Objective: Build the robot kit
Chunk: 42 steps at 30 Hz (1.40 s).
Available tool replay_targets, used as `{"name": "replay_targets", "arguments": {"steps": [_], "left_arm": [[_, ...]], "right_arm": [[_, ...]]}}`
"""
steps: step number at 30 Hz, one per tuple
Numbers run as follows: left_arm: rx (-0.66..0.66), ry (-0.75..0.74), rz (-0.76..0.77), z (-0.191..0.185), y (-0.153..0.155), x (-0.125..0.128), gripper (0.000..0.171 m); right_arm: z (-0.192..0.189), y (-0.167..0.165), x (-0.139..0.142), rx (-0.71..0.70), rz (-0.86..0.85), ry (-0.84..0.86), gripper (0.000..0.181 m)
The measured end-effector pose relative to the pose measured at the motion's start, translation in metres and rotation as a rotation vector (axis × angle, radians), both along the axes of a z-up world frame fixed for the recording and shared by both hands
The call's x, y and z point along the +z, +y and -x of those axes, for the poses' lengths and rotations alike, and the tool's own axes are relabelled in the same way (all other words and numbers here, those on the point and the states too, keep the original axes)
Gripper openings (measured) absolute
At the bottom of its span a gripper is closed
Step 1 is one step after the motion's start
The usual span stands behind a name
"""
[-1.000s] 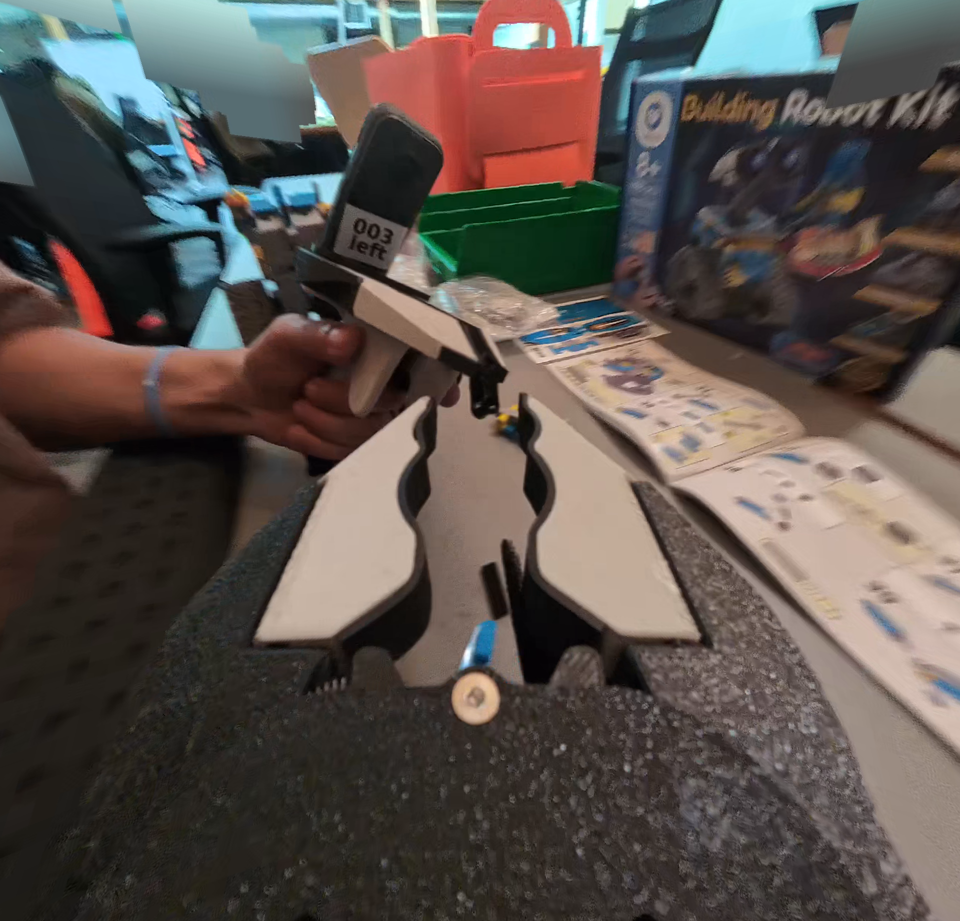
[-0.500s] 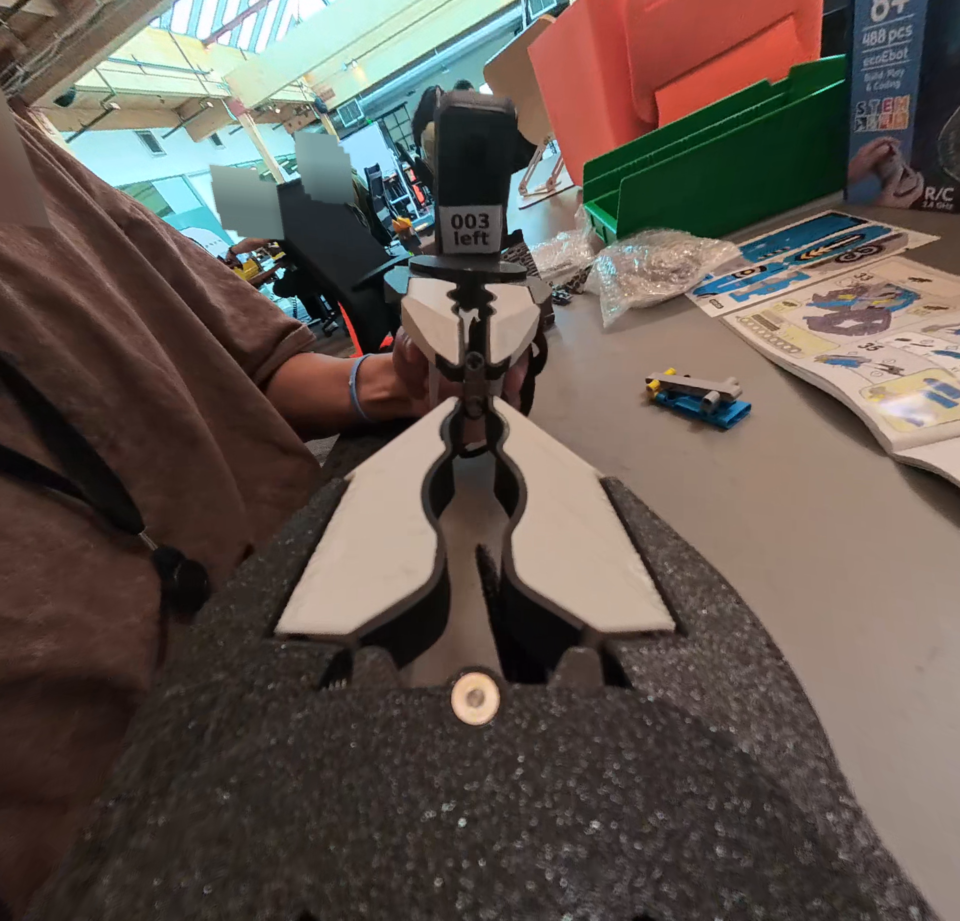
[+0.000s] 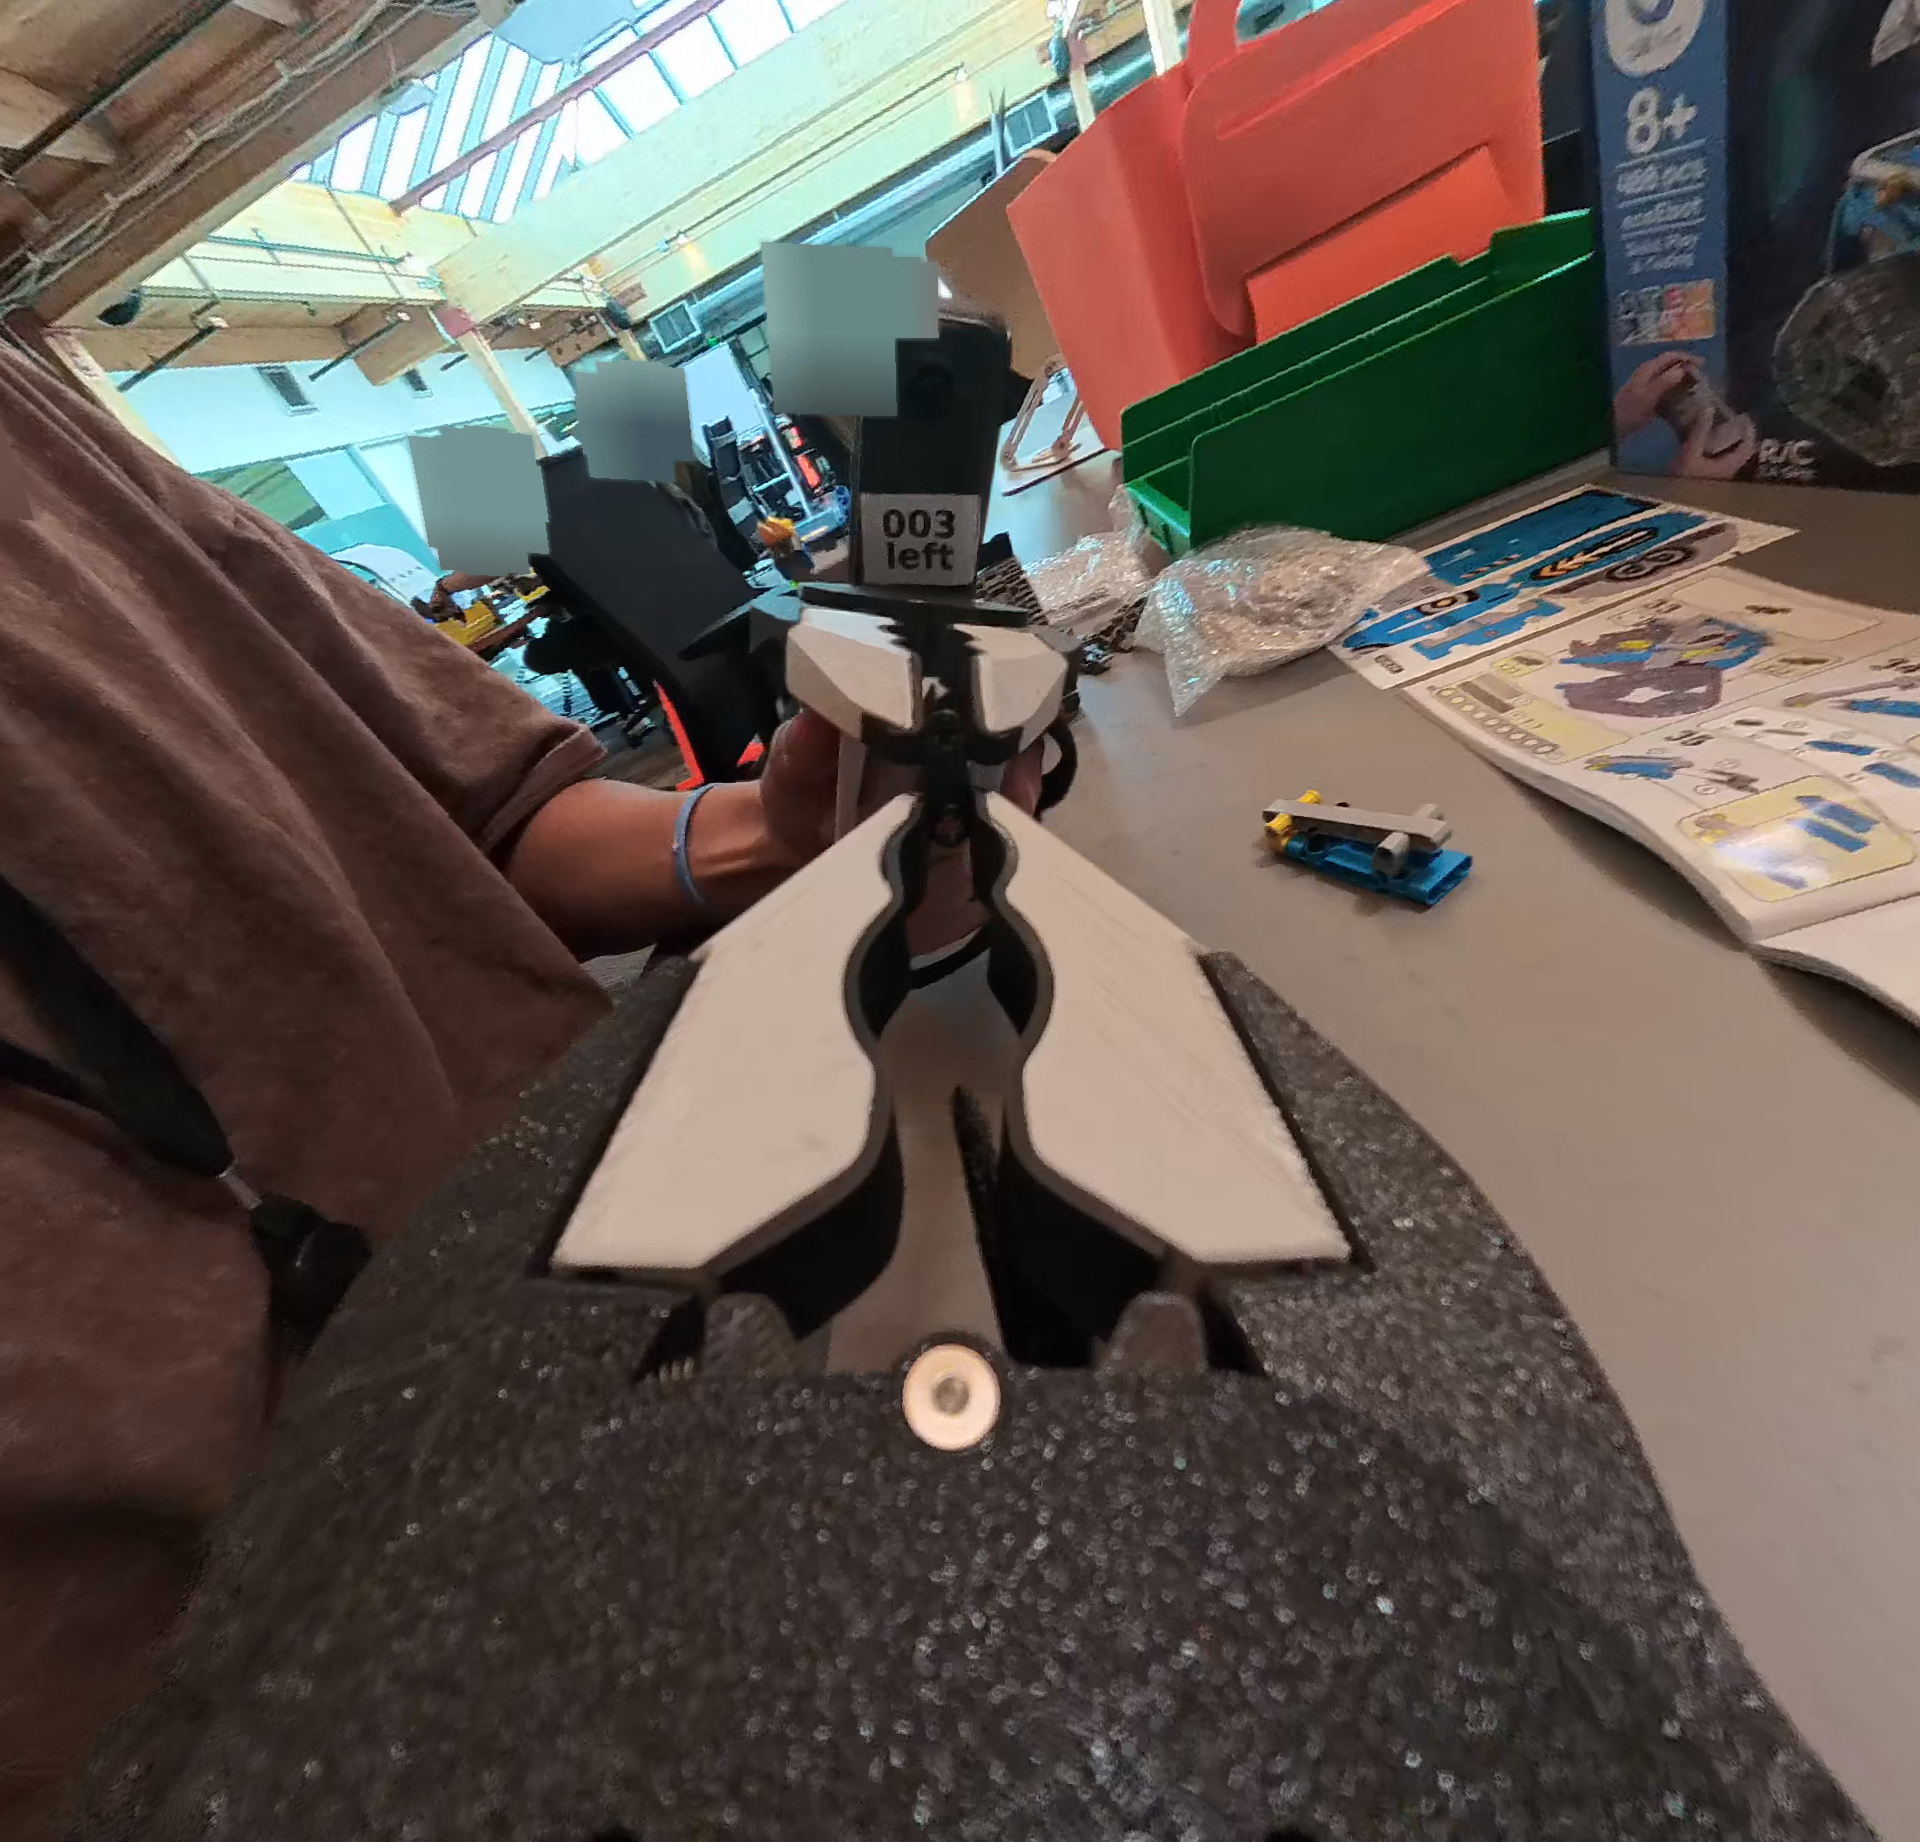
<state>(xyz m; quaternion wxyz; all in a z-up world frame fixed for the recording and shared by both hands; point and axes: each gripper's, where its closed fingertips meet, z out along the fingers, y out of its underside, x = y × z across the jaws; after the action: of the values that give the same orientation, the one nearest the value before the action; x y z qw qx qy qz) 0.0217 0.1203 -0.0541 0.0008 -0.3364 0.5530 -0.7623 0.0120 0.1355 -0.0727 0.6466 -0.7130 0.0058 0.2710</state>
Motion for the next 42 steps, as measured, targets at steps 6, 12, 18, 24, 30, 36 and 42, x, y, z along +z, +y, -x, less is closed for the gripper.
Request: {"name": "replay_targets", "arguments": {"steps": [6,12,18,24,30,36,42], "left_arm": [[0.000,-0.049,-0.028,0.005,-0.005,0.002,0.010],[0.019,-0.064,-0.027,0.004,-0.004,0.004,0.007],[0.025,-0.064,0.005,0.003,0.000,0.008,0.009],[0.030,-0.086,-0.007,0.005,-0.003,0.009,0.007],[0.046,-0.057,-0.059,-0.001,0.001,0.001,0.006],[0.273,-0.005,-0.160,-0.029,0.037,-0.017,0.006],[0.302,0.048,-0.138,-0.035,0.046,-0.023,0.006]], "right_arm": [[0.003,-0.003,0.007,0.029,-0.033,0.046,0.007],[0.008,-0.001,0.005,0.046,-0.022,0.053,0.007],[0.000,-0.005,0.012,0.028,-0.054,0.075,0.007],[0.005,-0.003,0.011,0.045,-0.048,0.073,0.007],[0.001,-0.001,0.003,0.019,-0.011,0.054,0.007],[-0.029,-0.001,-0.072,-0.134,0.344,-0.337,0.026],[-0.016,-0.001,-0.122,-0.068,0.555,-0.626,0.012]]}}
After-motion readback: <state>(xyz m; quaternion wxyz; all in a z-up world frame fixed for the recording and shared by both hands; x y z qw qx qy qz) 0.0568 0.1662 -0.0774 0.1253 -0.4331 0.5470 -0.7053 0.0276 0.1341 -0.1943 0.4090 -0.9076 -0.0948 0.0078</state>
